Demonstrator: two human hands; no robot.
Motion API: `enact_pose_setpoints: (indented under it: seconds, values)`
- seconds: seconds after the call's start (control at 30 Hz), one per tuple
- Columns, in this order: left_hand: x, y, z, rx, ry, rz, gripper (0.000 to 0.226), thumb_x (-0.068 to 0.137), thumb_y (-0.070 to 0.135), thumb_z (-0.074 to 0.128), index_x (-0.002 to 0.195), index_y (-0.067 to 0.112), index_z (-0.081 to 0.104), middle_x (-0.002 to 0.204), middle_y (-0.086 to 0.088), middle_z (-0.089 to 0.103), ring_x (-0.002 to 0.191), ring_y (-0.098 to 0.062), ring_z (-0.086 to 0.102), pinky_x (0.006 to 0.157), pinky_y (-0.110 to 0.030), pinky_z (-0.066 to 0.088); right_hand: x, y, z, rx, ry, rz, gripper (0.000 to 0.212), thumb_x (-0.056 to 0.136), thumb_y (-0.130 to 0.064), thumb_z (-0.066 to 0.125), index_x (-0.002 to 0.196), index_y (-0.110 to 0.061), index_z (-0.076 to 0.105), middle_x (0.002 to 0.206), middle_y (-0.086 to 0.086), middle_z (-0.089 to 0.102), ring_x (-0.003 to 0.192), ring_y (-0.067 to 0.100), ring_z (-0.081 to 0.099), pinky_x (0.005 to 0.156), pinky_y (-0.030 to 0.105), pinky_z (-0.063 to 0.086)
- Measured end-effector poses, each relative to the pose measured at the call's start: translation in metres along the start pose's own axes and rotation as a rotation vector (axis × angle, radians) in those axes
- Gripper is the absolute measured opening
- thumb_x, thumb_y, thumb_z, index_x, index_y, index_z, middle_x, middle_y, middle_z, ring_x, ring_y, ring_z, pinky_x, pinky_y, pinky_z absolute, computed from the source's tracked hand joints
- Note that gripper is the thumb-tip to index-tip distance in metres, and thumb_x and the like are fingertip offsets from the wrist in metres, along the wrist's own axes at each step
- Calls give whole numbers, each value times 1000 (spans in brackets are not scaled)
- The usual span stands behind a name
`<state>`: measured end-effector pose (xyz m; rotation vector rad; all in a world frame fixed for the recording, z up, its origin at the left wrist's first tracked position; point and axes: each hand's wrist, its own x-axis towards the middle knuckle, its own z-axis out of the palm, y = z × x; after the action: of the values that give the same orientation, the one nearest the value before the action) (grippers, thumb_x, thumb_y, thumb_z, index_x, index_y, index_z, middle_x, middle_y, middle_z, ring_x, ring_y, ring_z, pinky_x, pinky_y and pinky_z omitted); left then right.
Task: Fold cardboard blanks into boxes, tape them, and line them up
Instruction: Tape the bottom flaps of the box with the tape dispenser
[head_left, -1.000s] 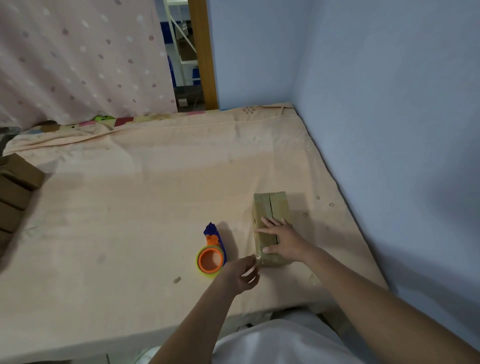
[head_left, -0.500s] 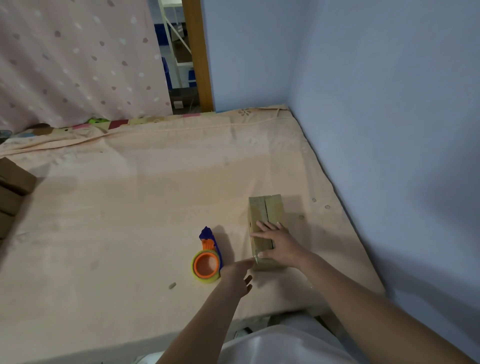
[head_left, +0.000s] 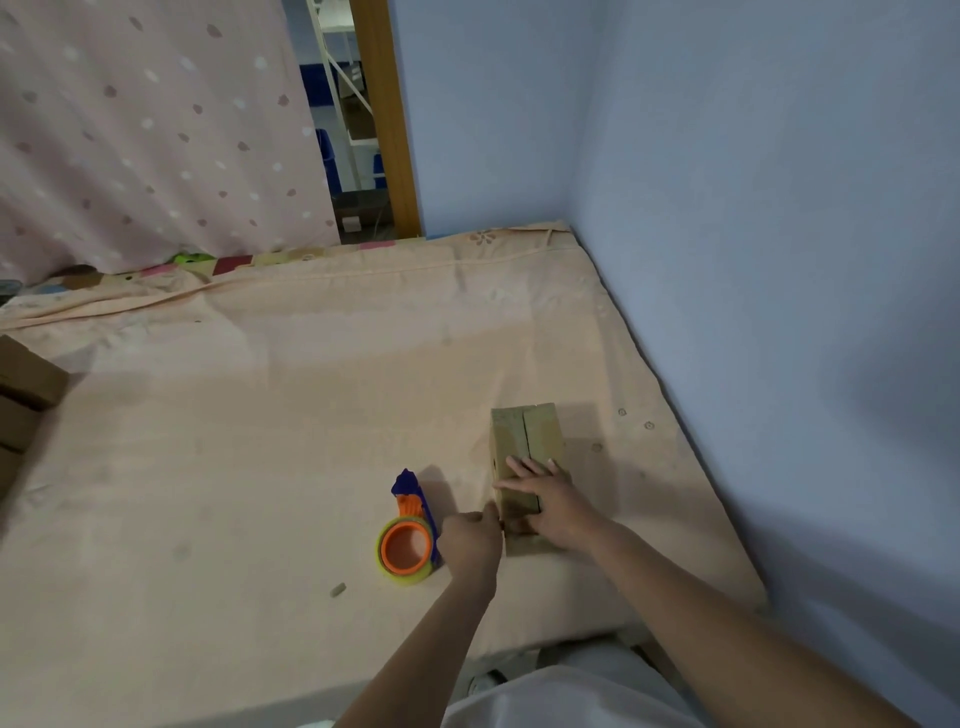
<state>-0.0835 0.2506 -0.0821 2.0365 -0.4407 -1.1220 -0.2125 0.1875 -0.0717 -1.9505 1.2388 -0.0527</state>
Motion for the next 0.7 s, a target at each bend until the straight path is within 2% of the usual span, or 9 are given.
enact_pose_setpoints:
  seconds: [0.07,0.13,0.2,0.3,0.37,0.47,0.57,0.63,0.7]
  values:
    - [-4,2,-2,149,-30,119,42,91,21,65,53,5,64,46,-5,50,47,-19,41,47,-28,30,1,-2,-1,-13,-16,4,63,92,-6,63,142,-42,49,162,-19,12,149,1,-3,123,32,-13]
    - [-4,4,-6,287,-74,204,23,89,17,68,70,7,77,58,-8,65,54,-22,53,51,-30,38,3,-4,-1,-22,-44,-10,61,92,-12,67,144,-40,49,165,-13,15,153,7,2,123,34,-12]
    - [-2,3,-8,340,-91,235,13,87,17,70,87,9,80,71,-9,73,63,-22,63,56,-29,45,1,-5,-4,63,-4,-5,59,92,-5,64,143,-34,53,163,-9,25,153,10,13,122,25,-2]
    - [-3,4,-9,317,-90,234,29,86,19,73,114,10,73,81,-9,75,70,-22,68,60,-27,51,-12,2,-16,204,310,49,60,89,15,46,134,-21,63,146,0,53,140,14,42,103,-2,19]
    - [-4,6,-11,329,-86,273,40,86,19,72,125,15,65,81,-7,75,66,-18,67,55,-25,53,-25,13,-21,208,476,74,56,89,17,42,126,-15,69,129,4,65,124,15,57,90,-9,27]
    - [-4,6,-15,359,-142,349,48,88,19,71,133,23,53,75,-3,72,62,-12,66,46,-12,43,-45,36,-21,219,457,91,50,93,13,45,122,-17,71,119,2,70,113,15,64,89,-2,37]
    - [-5,7,-21,414,-259,457,49,93,5,61,135,28,51,80,0,74,73,-10,69,57,-10,50,-57,50,-21,235,345,46,48,95,10,49,127,-21,69,127,-1,67,121,15,62,107,22,45]
    - [-6,3,-25,526,-302,564,49,94,-5,52,134,24,58,97,-4,76,87,-12,71,69,-6,50,-61,52,-20,249,265,22,47,96,9,53,130,-20,67,137,0,60,132,15,54,115,27,37]
    - [-7,-1,-29,621,-319,674,42,94,-8,53,126,15,68,111,-6,74,99,-16,70,75,5,40,-63,55,-20,255,196,16,44,97,6,55,132,-18,65,148,4,50,139,14,44,115,21,29]
